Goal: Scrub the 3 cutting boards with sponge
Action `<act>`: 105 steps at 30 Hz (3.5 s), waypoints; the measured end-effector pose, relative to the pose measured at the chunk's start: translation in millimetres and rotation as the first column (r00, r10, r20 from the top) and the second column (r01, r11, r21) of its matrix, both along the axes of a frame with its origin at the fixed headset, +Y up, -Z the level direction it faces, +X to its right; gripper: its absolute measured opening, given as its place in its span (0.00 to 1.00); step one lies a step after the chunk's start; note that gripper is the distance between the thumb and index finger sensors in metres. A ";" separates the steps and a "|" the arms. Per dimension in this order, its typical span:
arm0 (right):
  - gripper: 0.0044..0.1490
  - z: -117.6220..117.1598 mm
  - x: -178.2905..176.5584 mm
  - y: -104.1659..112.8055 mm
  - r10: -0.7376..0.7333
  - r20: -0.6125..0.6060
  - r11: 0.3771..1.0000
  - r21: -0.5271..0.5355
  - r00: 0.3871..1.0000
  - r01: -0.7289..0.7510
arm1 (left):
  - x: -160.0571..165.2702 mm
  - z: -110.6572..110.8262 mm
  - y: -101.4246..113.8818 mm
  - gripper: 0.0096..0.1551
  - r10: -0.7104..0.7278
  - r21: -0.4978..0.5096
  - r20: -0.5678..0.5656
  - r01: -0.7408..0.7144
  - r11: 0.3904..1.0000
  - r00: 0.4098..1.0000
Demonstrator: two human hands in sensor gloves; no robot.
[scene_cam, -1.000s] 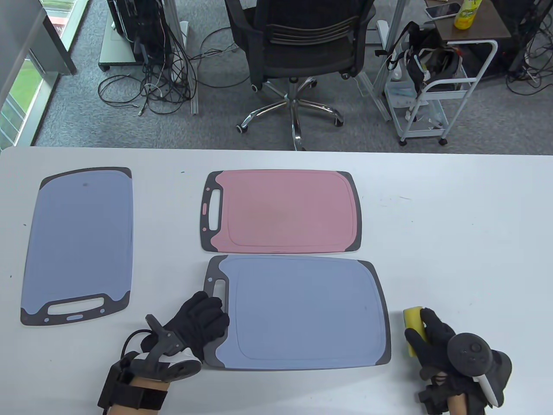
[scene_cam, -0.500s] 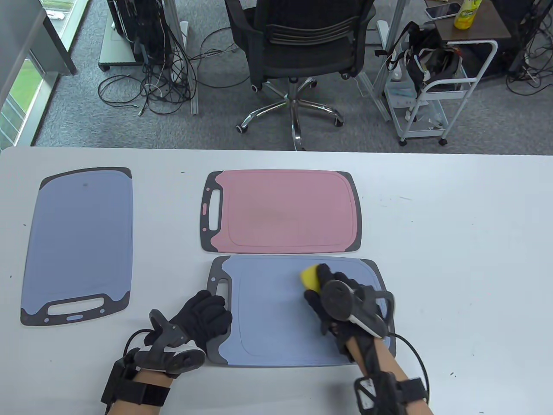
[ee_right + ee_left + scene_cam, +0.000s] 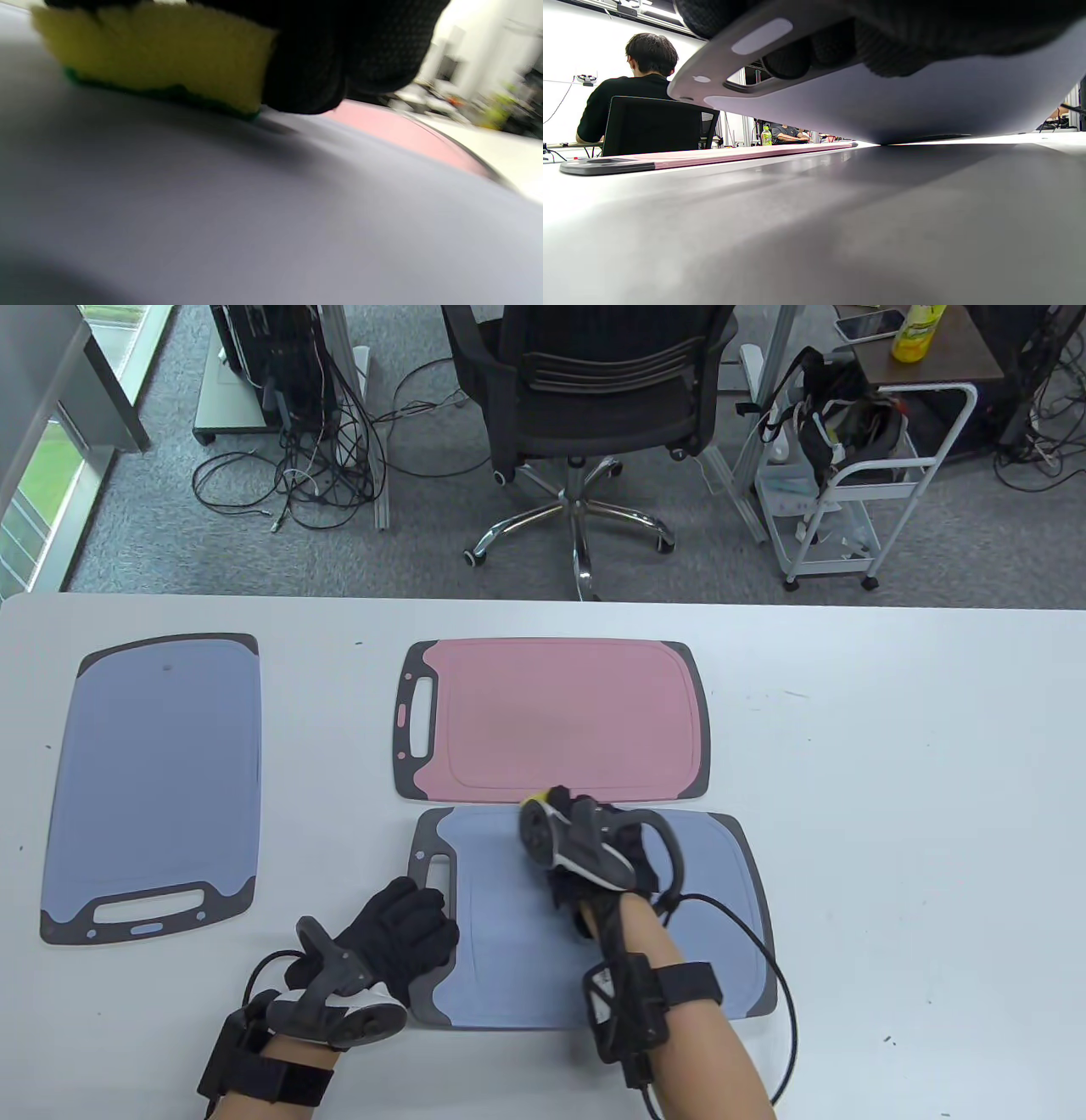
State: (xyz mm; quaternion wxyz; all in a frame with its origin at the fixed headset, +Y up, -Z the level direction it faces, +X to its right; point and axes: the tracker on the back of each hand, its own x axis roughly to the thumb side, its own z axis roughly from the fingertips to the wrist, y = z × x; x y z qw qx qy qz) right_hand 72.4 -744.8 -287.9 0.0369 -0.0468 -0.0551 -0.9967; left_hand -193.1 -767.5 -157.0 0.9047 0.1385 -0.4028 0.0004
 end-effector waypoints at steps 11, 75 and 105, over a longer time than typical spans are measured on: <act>0.45 18.6 136.2 -23.3 -0.068 0.298 0.997 -0.020 0.952 0.077 | 1.8 0.6 0.3 0.24 -0.011 0.004 -0.009 0.011 1.000 1.000; 0.45 130.7 -61.4 17.2 -0.060 -0.558 0.994 0.046 0.828 0.103 | 7.6 3.6 1.3 0.24 -0.036 0.030 -0.009 0.036 0.999 0.999; 0.45 145.1 -44.6 9.5 -0.089 -0.580 0.986 0.065 0.810 0.155 | 7.6 2.7 2.7 0.24 -0.027 0.026 -0.015 0.028 0.999 1.000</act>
